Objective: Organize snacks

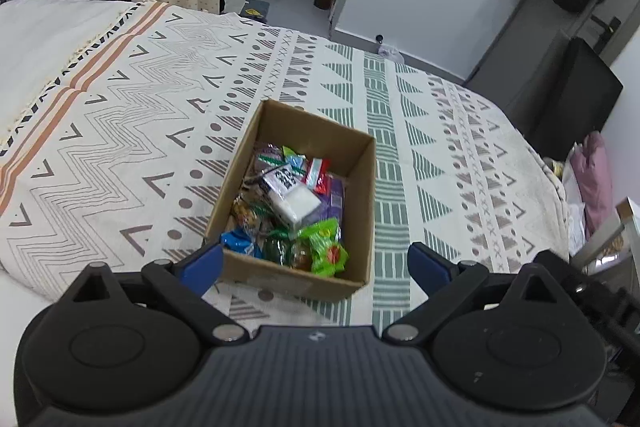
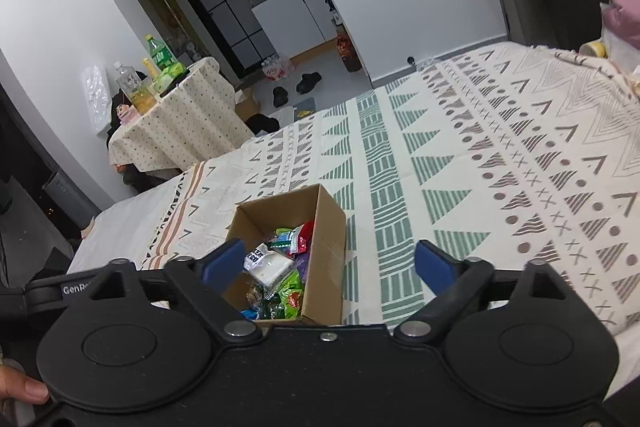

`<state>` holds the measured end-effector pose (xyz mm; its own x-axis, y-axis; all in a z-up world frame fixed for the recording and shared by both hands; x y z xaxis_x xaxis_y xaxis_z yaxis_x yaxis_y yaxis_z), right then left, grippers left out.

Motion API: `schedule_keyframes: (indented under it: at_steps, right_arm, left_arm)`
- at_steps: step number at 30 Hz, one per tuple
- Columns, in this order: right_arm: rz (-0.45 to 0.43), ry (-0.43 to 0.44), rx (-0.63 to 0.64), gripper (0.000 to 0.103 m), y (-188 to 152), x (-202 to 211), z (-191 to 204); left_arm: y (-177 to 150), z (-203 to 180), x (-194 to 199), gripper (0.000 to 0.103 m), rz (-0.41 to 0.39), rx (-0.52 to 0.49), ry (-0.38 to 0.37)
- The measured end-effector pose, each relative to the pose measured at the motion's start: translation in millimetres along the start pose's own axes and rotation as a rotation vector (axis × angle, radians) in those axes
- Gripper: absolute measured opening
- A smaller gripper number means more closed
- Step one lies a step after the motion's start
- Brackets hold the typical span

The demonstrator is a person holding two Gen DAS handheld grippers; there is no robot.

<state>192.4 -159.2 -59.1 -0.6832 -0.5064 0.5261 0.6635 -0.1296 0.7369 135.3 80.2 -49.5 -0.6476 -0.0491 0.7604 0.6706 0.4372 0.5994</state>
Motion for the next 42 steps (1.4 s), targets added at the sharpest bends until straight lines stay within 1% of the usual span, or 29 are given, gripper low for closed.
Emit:
schedule_keyframes:
  at_steps: [2,5,6,11,15,18,27,33,38,42]
  right_arm:
    - [-0.009,0.008,0.003,0.096,0.1,8.3,-1.5]
    - [-0.019,0.005,0.001,0.103,0.0,20.6,-5.3]
    - [-0.022,0.003,0.002,0.103,0.3,24.2,-6.5]
    - [-0.016,-0.010,0.006,0.103,-2.3,40.2,-12.1]
    - [-0.009,-0.024,0.034,0.103,-4.9,53.9,-12.1]
    - [-0.019,-0.039,0.051,0.103,-7.4,64.6,-11.0]
    - [-0.034,-0.057,0.095,0.103,-14.8,89.8,-7.2]
    - [-0.043,-0.056,0.130,0.103,-15.4,99.5,0.0]
    - [-0.046,-0.054,0.157,0.103,-15.5,99.9,7.0]
    - [-0.046,-0.052,0.167,0.103,-17.1,99.6,11.1]
  left_arm:
    - [-4.2,-2.3,5.5,0.100,0.005,-0.018,0.016]
    - [-9.8,-5.3,14.0,0.102,0.006,-0.040,0.017]
    - [-11.6,-6.3,17.0,0.103,0.004,-0.045,0.015]
    - [-17.4,-14.0,34.9,0.103,-0.016,-0.089,0.014]
    - [-21.7,-21.5,51.8,0.103,-0.049,-0.131,0.002]
    - [-23.8,-24.7,65.0,0.103,-0.073,-0.154,-0.004]
    - [-36.1,-22.9,89.2,0.103,-0.112,-0.210,-0.001]
    - [-38.4,-21.6,103.4,0.103,-0.141,-0.254,0.003]
    - [-36.5,-23.0,112.7,0.103,-0.166,-0.284,0.005]
    - [-35.6,-21.7,115.3,0.103,-0.165,-0.276,-0.008]
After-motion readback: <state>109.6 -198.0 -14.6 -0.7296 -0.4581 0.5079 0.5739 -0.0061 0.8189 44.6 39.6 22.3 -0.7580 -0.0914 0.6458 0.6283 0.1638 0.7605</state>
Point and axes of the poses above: each gripper's, at about its wrist camera, not at the fingertips, and x roughly against the way its jaws point, z to its left, y to its top, the point moved 4 cm from there along -x, roughly the way its jaws point, and after that the axes turned 4 degrees about -z, right-handed, at the moved point
